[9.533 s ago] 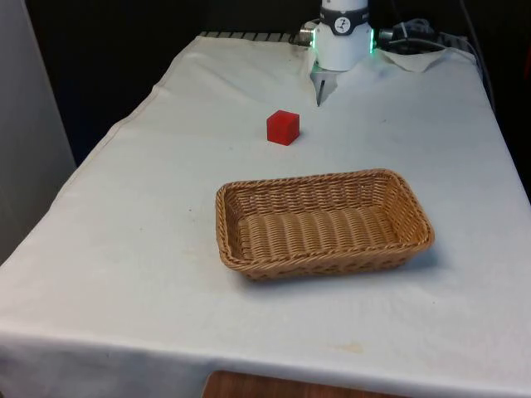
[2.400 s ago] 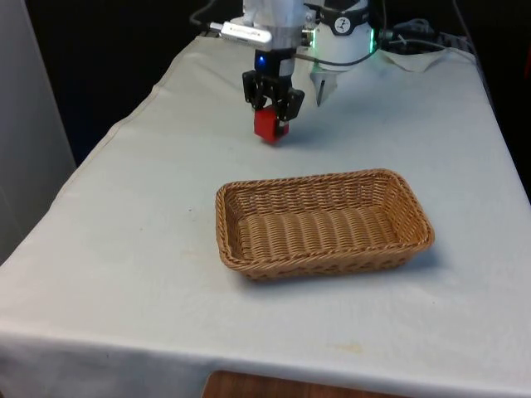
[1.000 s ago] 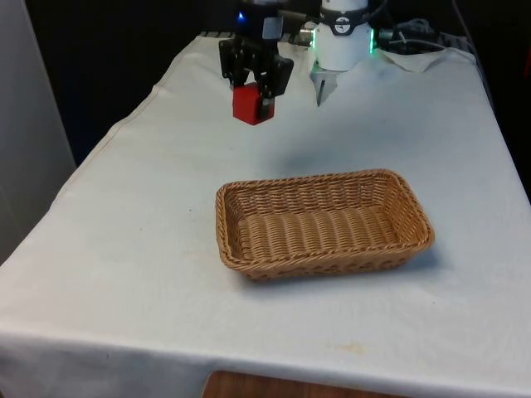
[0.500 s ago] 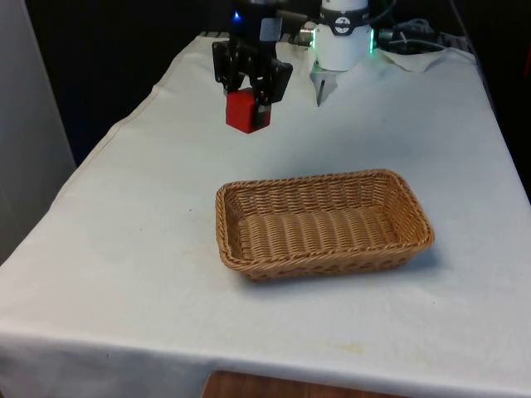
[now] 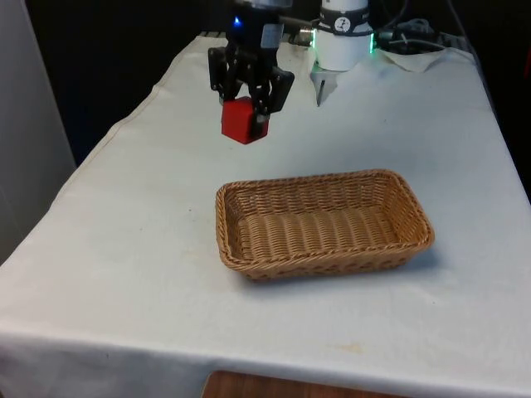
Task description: Pick up the cube and place it into the basket.
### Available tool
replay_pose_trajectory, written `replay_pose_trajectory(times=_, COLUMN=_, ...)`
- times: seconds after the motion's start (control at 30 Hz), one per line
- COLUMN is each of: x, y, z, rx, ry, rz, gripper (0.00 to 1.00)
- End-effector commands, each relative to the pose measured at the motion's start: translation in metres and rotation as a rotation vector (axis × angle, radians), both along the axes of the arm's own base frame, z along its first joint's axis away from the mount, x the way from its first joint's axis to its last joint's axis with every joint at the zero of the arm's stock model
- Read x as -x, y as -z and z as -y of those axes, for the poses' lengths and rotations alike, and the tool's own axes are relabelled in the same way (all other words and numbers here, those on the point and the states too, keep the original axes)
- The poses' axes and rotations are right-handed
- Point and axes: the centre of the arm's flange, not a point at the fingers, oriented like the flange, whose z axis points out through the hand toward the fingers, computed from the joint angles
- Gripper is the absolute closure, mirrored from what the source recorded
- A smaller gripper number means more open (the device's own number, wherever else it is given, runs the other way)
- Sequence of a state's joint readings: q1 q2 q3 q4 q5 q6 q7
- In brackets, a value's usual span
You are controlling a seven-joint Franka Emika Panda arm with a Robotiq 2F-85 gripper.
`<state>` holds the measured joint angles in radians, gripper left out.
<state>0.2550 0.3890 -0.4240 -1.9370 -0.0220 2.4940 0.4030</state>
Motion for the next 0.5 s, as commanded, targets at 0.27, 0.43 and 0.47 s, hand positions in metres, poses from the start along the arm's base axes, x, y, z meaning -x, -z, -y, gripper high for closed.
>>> replay_pose_trajectory(times=0.27, x=-0.023, y=0.001, z=-0.017, rx=-0.011, ry=-0.016, rz=0.019, gripper=0.98)
replay_pose_trajectory(times=0.43, x=-0.035, y=0.002, z=-0.030, rx=-0.014, ry=-0.020, rz=0.033, gripper=0.98)
replay_pose_trajectory(times=0.47, x=-0.037, y=0.003, z=-0.032, rx=-0.014, ry=-0.020, rz=0.036, gripper=0.98)
